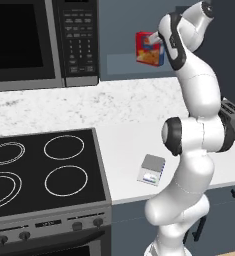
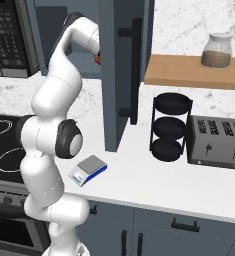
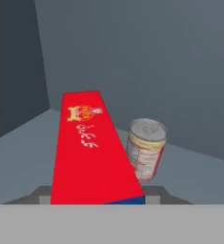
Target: Pick the boxed food and place it on the digital scale for weighing, and close the cabinet.
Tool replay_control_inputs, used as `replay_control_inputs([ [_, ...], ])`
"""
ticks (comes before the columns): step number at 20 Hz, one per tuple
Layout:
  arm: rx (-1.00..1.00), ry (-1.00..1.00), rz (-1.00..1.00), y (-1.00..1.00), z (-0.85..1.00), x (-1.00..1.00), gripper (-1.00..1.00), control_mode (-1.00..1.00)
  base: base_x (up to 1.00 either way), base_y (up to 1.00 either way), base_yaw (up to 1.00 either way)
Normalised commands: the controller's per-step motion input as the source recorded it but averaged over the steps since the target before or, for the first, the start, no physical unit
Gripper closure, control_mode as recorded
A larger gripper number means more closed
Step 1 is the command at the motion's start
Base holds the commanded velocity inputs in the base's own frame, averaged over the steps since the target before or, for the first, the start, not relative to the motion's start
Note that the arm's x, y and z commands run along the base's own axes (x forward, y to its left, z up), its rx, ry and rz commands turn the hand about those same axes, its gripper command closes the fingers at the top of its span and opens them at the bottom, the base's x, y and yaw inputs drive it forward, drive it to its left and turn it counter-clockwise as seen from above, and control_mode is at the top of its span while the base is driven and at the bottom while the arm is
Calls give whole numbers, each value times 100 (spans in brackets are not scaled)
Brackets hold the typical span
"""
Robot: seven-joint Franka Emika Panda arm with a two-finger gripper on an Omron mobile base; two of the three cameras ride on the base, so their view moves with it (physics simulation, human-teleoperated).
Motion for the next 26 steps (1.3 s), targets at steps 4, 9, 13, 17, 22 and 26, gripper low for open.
replay_control_inputs([
  [4, 0, -2, 1, 30, -63, 7, 100, -100, 0, 0, 0],
  [9, 0, -16, 3, 11, -52, -3, 100, -100, 0, 0, 0],
  [13, -1, -29, 1, 23, -6, -70, 100, -100, 0, 0, 0],
  [17, 4, -1, 1, 54, 34, -88, 100, -100, 0, 0, 0],
  [22, 7, 29, 8, 28, 27, -99, 100, -100, 0, 0, 0],
  [26, -6, 26, 10, 16, -1, -100, 100, -100, 0, 0, 0],
])
